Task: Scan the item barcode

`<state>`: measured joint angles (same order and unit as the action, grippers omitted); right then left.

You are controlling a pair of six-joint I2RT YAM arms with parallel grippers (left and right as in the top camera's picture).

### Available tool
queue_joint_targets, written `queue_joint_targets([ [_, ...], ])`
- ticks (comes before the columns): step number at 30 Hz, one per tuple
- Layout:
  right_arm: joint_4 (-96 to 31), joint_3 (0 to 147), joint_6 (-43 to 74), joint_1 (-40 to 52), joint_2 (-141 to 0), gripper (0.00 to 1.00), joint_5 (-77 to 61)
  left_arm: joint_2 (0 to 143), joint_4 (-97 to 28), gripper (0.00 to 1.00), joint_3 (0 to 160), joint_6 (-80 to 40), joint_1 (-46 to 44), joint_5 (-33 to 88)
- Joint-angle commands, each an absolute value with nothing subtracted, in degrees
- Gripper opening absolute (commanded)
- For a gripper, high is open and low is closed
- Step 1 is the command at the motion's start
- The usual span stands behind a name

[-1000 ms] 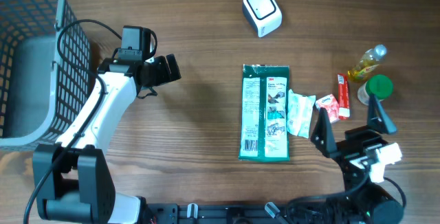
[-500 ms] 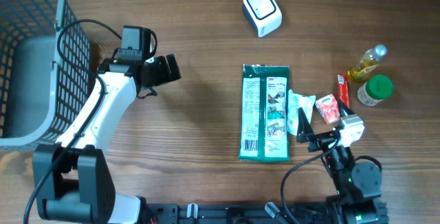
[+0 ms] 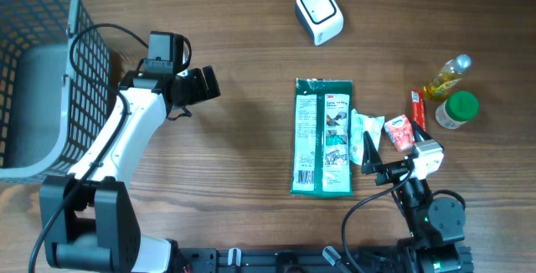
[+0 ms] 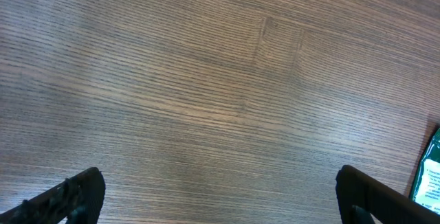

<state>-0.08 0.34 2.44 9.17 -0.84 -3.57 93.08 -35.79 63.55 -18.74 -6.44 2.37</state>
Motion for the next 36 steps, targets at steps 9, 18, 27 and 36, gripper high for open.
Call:
queue_joint_targets([
  [9,0.05,0.3,-1.48,8.75,-0.19,1.0,-2.85,92.95,-35.59,1.0,63.96,-18.41,-6.22,1.63],
  [18,0.05,0.3,-1.32,8.75,-0.19,1.0,-2.87,92.95,-35.59,1.0,63.96,-18.41,-6.22,1.63],
  [27,0.08,0.32,-1.34,8.75,-0.27,1.0,-2.87,92.95,-35.59,1.0,63.96,-18.41,-6.22,1.63],
  [36,0.05,0.3,-1.34,8.75,-0.27,1.0,-2.87,92.95,-35.59,1.0,63.96,-18.41,-6.2,1.63],
])
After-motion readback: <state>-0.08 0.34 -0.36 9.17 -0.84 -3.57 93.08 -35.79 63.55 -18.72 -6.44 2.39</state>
